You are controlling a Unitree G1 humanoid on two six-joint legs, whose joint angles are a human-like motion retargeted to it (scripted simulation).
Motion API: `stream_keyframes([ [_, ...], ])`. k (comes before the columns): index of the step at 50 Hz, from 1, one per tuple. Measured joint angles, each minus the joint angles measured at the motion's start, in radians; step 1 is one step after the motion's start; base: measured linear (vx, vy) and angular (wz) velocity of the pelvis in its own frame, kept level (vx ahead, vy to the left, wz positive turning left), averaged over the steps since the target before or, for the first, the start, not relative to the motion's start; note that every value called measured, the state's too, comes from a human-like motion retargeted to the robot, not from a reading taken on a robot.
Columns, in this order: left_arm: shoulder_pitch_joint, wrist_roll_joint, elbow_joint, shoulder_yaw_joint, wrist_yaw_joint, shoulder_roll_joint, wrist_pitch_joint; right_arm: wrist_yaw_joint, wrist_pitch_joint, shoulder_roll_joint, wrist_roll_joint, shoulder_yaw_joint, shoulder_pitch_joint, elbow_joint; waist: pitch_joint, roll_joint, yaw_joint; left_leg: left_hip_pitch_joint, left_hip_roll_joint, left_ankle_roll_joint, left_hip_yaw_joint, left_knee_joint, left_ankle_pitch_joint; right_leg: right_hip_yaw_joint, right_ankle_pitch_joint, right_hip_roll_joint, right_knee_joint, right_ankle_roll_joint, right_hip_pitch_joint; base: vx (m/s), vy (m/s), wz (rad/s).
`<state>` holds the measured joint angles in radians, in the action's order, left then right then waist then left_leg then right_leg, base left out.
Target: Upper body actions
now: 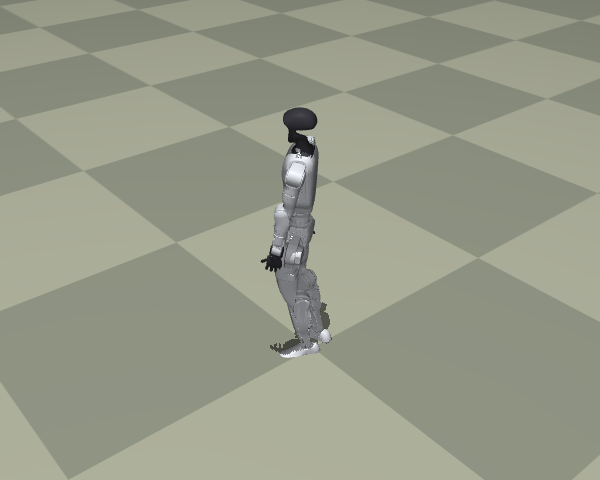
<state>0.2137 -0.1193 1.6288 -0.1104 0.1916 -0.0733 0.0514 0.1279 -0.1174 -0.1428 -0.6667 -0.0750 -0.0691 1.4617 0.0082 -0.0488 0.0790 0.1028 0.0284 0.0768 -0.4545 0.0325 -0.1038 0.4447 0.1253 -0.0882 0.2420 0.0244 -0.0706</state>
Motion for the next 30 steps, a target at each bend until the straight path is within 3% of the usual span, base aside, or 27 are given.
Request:
stream_keyframes([
  [3,0.061,0.039,0.005,0.015,-0.018,0.010,0.006,-0.006,0.009,-0.022,0.004,0.048,-0.049,0.031,0.034,0.031,-0.006,0.021,-0.034,0.001,-0.014,0.005,-0.004,0.018,-0.127,-0.011,0.133,0.008,0.028,0.01,0.12,-0.26],
  [7,0.141,0.083,0.009,-0.003,-0.049,-0.001,0.017,-0.036,0.033,-0.072,-0.003,0.096,-0.082,0.089,0.078,0.092,-0.059,0.037,-0.095,0.006,-0.034,0.006,-0.005,0.006,-0.254,-0.013,0.411,-0.045,0.165,-0.04,0.11,-0.26],
  [12,0.258,0.109,0.002,-0.100,-0.078,-0.044,0.013,-0.067,0.072,-0.127,0.027,0.147,-0.099,0.167,0.140,0.128,-0.158,0.028,-0.154,0.018,-0.041,0.022,-0.006,0.078,-0.141,-0.066,0.767,-0.154,0.364,-0.09,0.04,-0.07],
  [16,0.331,0.145,-0.025,-0.128,-0.087,-0.048,0.032,-0.071,0.095,-0.150,0.085,0.205,-0.137,0.227,0.151,0.124,-0.188,0.009,-0.162,0.027,-0.033,0.023,0.002,0.062,-0.117,-0.067,0.894,-0.163,0.510,-0.02,-0.04,0.07],
  [22,0.380,0.166,-0.058,-0.133,-0.080,-0.031,0.058,-0.069,0.138,-0.156,0.128,0.242,-0.207,0.238,0.140,0.117,-0.181,0.000,-0.159,0.029,-0.033,0.020,0.006,0.066,-0.124,-0.030,0.789,-0.144,0.519,0.02,-0.07,0.00],
  [30,0.279,0.110,-0.028,-0.101,-0.072,-0.043,0.053,-0.069,0.118,-0.117,0.109,0.207,-0.174,0.199,0.079,0.087,-0.155,0.017,-0.105,0.014,-0.068,0.008,-0.014,-0.094,-0.255,0.094,0.298,-0.068,0.226,0.06,-0.07,-0.20],
])
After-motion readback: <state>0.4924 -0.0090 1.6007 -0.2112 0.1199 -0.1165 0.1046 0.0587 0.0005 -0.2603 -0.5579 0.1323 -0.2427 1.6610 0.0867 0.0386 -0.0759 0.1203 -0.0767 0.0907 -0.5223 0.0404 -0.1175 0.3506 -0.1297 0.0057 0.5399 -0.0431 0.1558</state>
